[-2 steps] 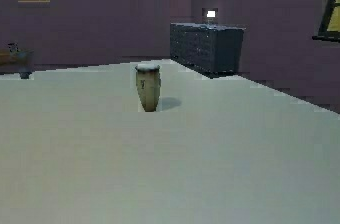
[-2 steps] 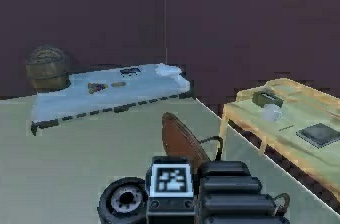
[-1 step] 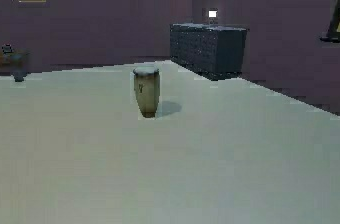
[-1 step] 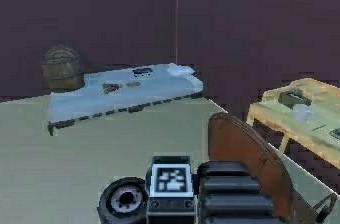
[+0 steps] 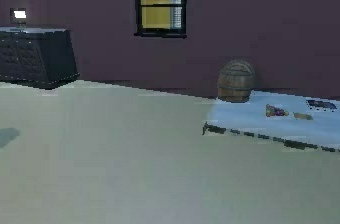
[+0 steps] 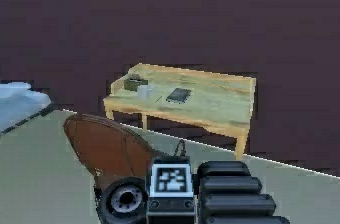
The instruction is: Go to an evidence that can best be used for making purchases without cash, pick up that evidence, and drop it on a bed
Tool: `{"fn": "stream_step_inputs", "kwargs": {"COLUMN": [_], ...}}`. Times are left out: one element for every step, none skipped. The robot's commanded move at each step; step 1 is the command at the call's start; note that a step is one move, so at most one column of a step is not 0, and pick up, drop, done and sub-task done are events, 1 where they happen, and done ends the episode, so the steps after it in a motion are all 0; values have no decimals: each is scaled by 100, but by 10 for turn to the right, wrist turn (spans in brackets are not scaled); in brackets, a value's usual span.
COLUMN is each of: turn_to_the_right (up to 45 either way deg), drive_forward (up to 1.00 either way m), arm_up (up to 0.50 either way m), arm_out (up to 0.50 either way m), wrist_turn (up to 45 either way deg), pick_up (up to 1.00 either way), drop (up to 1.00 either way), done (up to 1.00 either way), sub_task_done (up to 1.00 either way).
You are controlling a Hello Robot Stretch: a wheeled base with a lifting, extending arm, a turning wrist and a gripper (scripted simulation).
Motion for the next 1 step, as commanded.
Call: {"fn": "stream_step_inputs", "kwargs": {"turn_to_the_right": [180], "drive_forward": [0], "arm_up": [0], "arm_out": [0], "wrist_turn": [0], "pick_up": [0], "drop": [0], "done": [0], "sub_task_done": [0]}}
